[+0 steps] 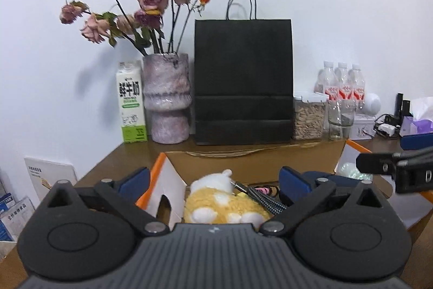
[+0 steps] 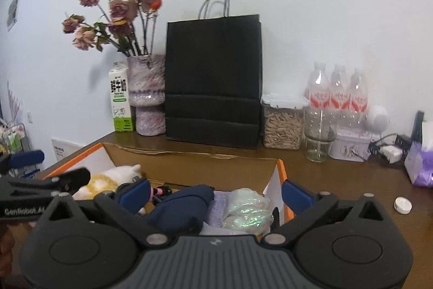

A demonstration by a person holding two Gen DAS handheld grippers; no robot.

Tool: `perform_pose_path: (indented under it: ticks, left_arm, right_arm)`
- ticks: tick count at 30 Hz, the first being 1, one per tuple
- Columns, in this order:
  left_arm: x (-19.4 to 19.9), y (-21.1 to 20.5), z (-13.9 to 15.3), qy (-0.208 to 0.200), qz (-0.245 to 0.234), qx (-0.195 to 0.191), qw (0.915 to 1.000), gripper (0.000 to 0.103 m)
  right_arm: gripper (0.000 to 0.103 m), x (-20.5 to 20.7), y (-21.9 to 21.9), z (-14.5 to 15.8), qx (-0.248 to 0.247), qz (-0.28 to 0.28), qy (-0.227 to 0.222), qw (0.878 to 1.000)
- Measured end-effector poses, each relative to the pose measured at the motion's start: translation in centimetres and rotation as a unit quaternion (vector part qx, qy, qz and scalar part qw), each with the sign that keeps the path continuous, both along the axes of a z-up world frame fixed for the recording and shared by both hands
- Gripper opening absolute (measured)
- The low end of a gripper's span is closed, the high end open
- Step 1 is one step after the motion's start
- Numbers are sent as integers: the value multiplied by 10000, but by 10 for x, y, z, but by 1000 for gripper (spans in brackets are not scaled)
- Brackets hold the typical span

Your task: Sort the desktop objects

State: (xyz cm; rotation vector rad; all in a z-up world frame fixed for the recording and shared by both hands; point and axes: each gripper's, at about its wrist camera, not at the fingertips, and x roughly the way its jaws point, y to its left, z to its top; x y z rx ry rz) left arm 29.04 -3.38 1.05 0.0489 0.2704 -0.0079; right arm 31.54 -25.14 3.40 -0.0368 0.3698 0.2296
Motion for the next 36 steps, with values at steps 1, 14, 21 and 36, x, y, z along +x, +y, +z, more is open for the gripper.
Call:
perform_pose_path:
  ticks: [1,14,21,36]
  left_arm:
    - [0,0,1,27,34,-7,10000,103]
    - [-32,-2,28,-250,214,-122,9994,103]
    - [-68,2,46,-302,208,-301,9989,103]
    - [-182,-5,58,-59,20,-297,9995,103]
  right_arm:
    - [103,-2,2,1,-48,9,8,10000]
    - [103,-38,25,26,-139,-75,-258,9995]
    - [103,-74,28,49,94,1,-320,9994]
    - [103,-203,24,58,44,-14,-400,9992]
